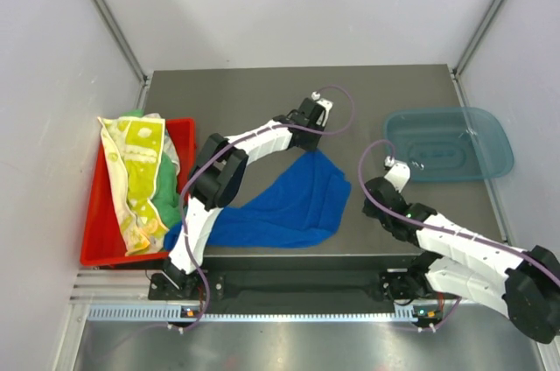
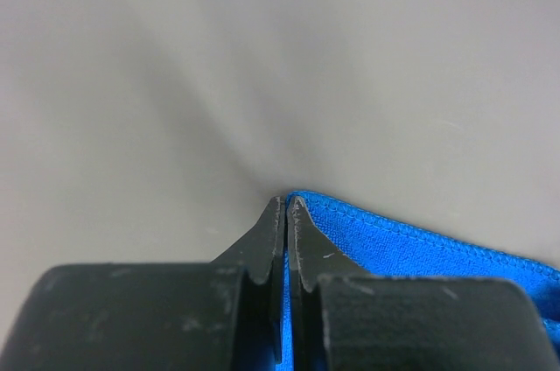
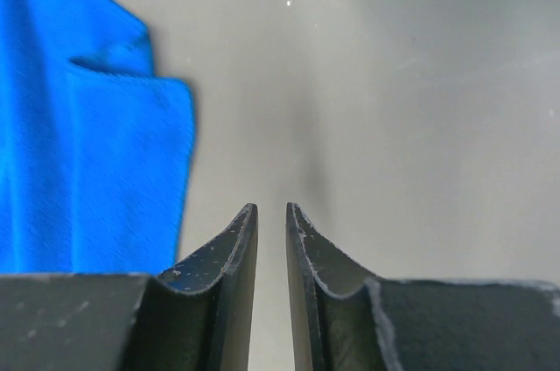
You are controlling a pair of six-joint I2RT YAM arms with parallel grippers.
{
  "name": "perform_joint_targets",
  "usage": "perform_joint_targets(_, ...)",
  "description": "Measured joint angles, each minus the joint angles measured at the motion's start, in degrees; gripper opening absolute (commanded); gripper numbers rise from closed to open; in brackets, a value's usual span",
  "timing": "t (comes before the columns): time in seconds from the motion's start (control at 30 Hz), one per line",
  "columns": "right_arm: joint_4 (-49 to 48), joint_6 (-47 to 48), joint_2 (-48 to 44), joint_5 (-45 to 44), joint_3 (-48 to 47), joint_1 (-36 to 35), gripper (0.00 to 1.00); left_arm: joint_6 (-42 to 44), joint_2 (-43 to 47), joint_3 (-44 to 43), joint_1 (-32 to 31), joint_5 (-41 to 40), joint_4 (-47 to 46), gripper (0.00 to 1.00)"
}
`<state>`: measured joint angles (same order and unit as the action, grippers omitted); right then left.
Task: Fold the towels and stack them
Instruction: Flatten out the crumpled towel
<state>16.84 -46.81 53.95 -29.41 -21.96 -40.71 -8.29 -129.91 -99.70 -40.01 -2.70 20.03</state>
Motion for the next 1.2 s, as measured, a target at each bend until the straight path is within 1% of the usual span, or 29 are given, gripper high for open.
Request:
perform_joint_targets(0.17,-4.1,2.8,2.4,2.6,-0.3,1.7,0.34,-1.0,0.0,0.0,1.0,-1.6,0.0,0.00)
perform_joint_targets(0.33,-8.6,4.5,7.9,5.2,-2.2,2.0,0.41,-1.1,0.0,0.0,0.6,-3.0,0.0,0.00)
perform_joint_targets(0.47,-11.4,5.1,14.8,6.4,-4.9,2.0,0.43,-1.4,0.0,0.0,0.6,-3.0,0.0,0.00)
perform_joint_targets(0.63,-14.3,5.3,20.4,6.5,-5.7,2.1,0.45,-1.7,0.0,0.0,0.6,-3.0,0.0,0.00)
perform_joint_targets(0.87,-18.1,4.8,22.6,6.6,-6.4,2.1,0.46,-2.0,0.0,0.0,0.6,-3.0,0.1,0.00)
perform_joint_targets(0.97,-18.2,4.6,23.3,6.3,-6.6,2.1,0.46,-2.1,0.0,0.0,0.6,-3.1,0.1,0.00)
perform_joint_targets(1.2,-18.0,4.6,28.7,3.1,-11.0,1.3,0.44,-2.3,0.0,0.0,0.6,-3.1,0.1,0.00)
